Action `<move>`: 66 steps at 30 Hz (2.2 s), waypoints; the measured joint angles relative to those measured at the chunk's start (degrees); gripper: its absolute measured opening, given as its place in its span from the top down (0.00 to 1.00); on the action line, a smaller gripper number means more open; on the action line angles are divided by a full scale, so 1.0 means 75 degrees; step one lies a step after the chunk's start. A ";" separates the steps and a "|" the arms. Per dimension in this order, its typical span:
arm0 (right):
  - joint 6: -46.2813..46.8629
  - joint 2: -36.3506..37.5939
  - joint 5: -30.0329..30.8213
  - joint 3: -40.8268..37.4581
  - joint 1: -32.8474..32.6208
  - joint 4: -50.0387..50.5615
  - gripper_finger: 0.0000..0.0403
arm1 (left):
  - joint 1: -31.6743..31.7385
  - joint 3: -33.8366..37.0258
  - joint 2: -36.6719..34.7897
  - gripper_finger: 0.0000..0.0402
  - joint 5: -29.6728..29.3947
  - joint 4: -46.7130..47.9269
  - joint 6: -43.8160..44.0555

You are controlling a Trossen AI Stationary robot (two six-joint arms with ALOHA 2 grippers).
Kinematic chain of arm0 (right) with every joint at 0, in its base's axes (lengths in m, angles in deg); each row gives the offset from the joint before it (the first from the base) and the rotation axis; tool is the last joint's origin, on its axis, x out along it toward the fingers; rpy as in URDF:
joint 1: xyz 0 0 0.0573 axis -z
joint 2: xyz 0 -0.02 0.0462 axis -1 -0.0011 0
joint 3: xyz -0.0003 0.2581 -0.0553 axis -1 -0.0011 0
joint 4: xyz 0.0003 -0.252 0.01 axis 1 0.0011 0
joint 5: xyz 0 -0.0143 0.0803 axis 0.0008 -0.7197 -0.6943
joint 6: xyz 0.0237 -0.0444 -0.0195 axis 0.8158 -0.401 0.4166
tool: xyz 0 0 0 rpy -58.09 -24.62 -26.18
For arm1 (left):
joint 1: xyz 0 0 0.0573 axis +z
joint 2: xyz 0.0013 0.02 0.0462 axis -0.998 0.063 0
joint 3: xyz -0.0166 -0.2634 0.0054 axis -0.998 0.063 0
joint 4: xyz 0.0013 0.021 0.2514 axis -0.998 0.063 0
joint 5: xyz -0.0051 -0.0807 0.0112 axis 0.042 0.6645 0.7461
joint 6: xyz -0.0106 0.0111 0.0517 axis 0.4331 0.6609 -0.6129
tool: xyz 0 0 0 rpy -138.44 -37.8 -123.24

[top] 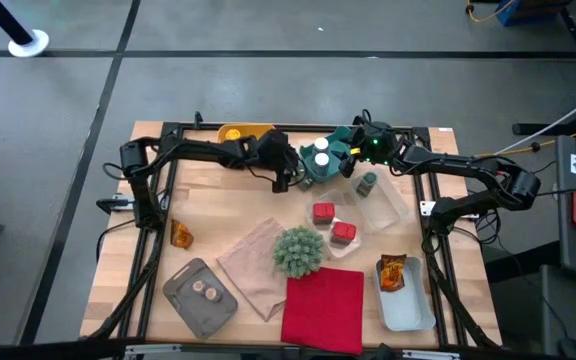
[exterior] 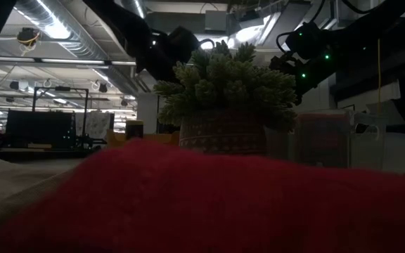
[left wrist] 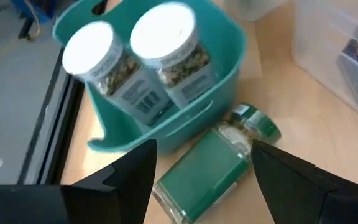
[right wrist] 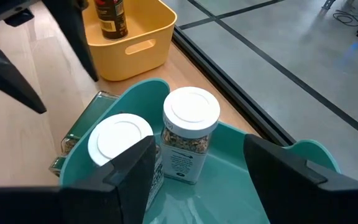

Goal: Sort spices by type
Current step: Put the green seasoning bottle into the right transparent bin

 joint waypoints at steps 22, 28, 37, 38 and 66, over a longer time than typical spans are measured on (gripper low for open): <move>-0.0001 0.0000 0.0000 0.0000 -0.0001 -0.0111 0.39 | 0.0591 0.0000 0.0006 0.61 -0.0011 -0.0322 0.2752; 0.0000 0.0000 0.0000 0.0000 0.0000 -0.0119 0.39 | 0.0580 0.0000 0.0008 0.78 0.0037 -0.0318 0.2764; 0.0000 -0.0003 0.0000 0.0000 0.0000 -0.0119 0.39 | 0.0565 0.0000 0.0019 0.99 0.0268 -0.0310 0.3515; 0.0000 0.0000 0.0000 0.0000 0.0000 -0.0119 0.39 | 0.0556 0.0000 0.0020 0.99 0.0269 -0.0306 0.3662; 0.0003 -0.0003 -0.0146 -0.0003 -0.0006 -0.0064 0.39 | 0.0184 -0.0003 0.1067 1.00 0.0091 -0.0856 0.4521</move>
